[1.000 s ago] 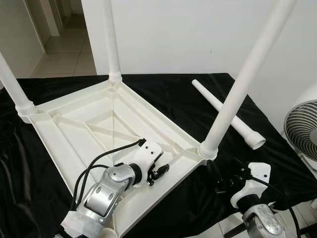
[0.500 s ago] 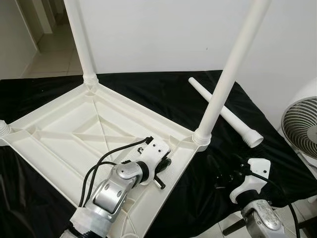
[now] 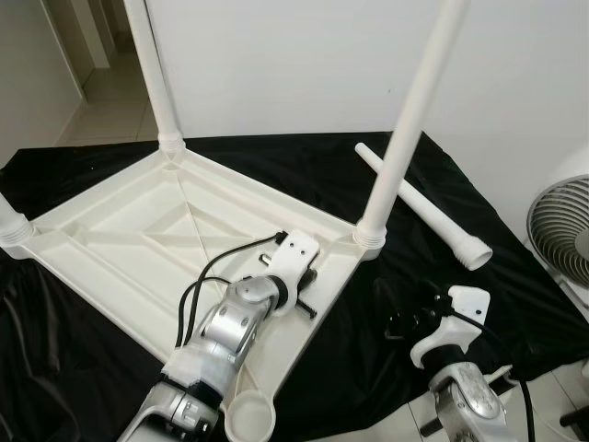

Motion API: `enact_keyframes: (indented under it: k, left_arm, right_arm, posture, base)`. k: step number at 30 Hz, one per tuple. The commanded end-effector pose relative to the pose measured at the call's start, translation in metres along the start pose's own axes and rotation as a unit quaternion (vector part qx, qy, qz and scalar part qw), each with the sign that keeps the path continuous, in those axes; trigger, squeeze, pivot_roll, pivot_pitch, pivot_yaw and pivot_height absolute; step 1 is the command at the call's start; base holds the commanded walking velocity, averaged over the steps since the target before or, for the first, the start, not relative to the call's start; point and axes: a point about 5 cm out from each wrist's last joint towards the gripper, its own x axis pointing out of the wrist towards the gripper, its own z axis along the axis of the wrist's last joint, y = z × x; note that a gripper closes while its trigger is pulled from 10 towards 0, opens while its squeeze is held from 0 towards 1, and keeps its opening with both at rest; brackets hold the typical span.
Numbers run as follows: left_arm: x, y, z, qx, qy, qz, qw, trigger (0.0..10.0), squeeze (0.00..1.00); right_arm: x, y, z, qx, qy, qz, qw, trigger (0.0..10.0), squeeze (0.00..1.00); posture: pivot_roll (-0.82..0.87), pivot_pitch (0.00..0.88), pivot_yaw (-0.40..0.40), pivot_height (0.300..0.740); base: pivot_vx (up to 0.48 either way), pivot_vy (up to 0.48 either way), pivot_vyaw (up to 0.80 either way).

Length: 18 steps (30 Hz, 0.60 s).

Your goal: Building children table

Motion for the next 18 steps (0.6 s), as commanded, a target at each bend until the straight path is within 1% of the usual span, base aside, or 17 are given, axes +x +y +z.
enact_keyframes:
  k: [1,2,4,5,7,10,11,14,15,16,17,18]
  left_arm:
    - [-0.001,0.008,0.016,0.023,-0.044,0.043,0.998,10.0,0.00]
    - [-0.001,0.007,0.018,0.014,-0.051,0.039,0.998,10.0,0.02]
    - [-0.002,0.007,0.019,0.007,-0.056,0.035,0.998,10.0,0.02]
    - [-0.003,0.007,0.020,-0.001,-0.063,0.030,0.998,10.0,1.00]
    - [-0.005,0.007,0.021,-0.006,-0.067,0.026,0.997,10.0,1.00]
    - [-0.015,0.009,0.025,0.007,-0.090,0.017,0.996,10.0,1.00]
    - [-0.015,0.009,0.025,0.007,-0.090,0.017,0.996,10.0,1.00]
    - [-0.030,0.012,0.027,0.018,-0.114,0.003,0.993,10.0,1.00]
    - [-0.030,0.012,0.027,0.018,-0.114,0.003,0.993,10.0,1.00]
    - [-0.038,0.012,0.028,0.034,-0.120,-0.011,0.992,10.0,1.00]
    - [-0.038,0.012,0.028,0.034,-0.120,-0.011,0.992,10.0,1.00]
    - [-0.043,0.011,0.027,0.046,-0.123,-0.020,0.991,10.0,1.00]
  right_arm:
    - [0.001,0.000,-0.001,0.001,0.003,-0.004,1.000,10.0,0.00]
    - [0.001,0.000,-0.002,0.000,0.003,-0.005,1.000,10.0,0.00]
    - [0.001,0.000,-0.002,0.000,0.003,-0.006,1.000,10.0,0.00]
    - [0.001,0.000,-0.002,0.000,0.003,-0.006,1.000,10.0,0.00]
    - [0.001,0.000,-0.001,0.000,0.003,-0.007,1.000,10.0,0.00]
    - [0.001,0.000,-0.002,-0.003,0.004,-0.005,1.000,10.0,0.00]
    - [0.001,0.000,-0.002,-0.003,0.004,-0.005,1.000,10.0,0.00]
    - [0.003,0.000,-0.003,-0.003,0.005,-0.001,1.000,10.0,0.00]
    - [0.003,0.000,-0.003,-0.003,0.005,-0.001,1.000,10.0,0.00]
    - [0.004,0.001,-0.003,-0.003,0.005,0.002,1.000,10.0,0.00]
    - [0.004,0.001,-0.003,-0.003,0.005,0.002,1.000,10.0,0.00]
    - [0.004,0.001,-0.003,-0.003,0.006,0.004,1.000,10.0,0.00]
  posture:
    - [-0.08,0.062,0.025,0.740]
    - [-0.08,0.062,0.027,0.740]
    - [-0.08,0.062,0.027,0.740]
    - [-0.08,0.062,0.027,0.740]
    - [-0.08,0.062,0.027,0.740]
    - [-0.07,0.056,0.025,0.740]
    - [-0.07,0.056,0.025,0.740]
    - [-0.06,0.053,0.019,0.740]
    - [-0.06,0.053,0.019,0.740]
    - [-0.06,0.053,0.019,0.740]
    - [-0.06,0.053,0.019,0.740]
    - [-0.06,0.053,0.019,0.740]
  base:
    - [0.000,0.000,0.00]
    - [0.000,0.000,0.00]
    - [0.000,0.000,0.00]
    - [0.000,0.000,0.00]
    - [0.000,0.000,0.00]
    - [0.000,0.000,0.00]
    - [0.000,0.000,0.00]
    - [0.000,0.000,0.00]
    - [0.000,0.000,0.00]
    - [0.000,0.000,0.00]
    - [0.000,0.000,0.00]
    - [0.000,0.000,0.00]
